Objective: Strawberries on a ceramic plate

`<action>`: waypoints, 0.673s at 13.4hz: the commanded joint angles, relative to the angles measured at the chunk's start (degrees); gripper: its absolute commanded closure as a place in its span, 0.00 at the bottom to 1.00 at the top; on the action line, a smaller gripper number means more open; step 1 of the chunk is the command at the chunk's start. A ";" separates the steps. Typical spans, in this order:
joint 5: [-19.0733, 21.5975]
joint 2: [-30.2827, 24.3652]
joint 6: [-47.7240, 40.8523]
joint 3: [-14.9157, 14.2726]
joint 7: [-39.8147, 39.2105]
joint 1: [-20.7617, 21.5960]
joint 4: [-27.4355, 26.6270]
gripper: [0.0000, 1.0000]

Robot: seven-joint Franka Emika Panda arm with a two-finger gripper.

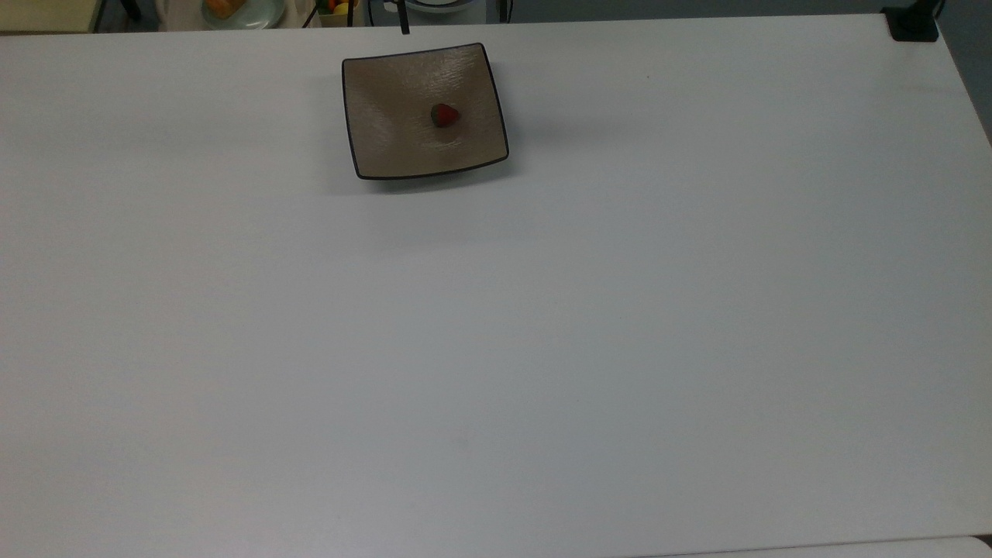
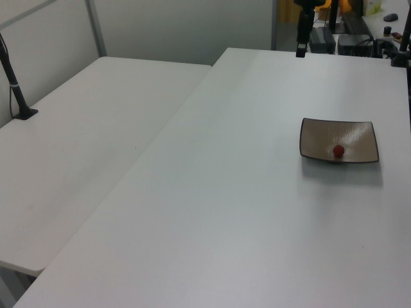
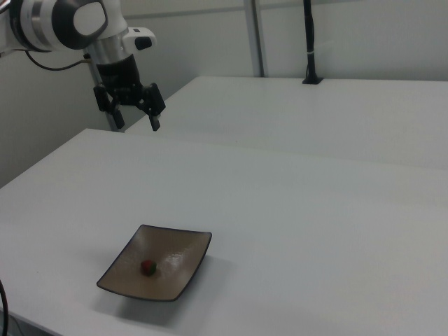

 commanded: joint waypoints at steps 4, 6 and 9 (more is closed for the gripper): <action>2.03 0.16 1.09 -0.43 -3.74 0.10 -0.28 0.00; 2.03 0.16 1.00 -0.43 -3.65 0.18 -0.28 0.00; 2.03 0.07 0.91 -0.43 -3.65 0.18 -0.28 0.00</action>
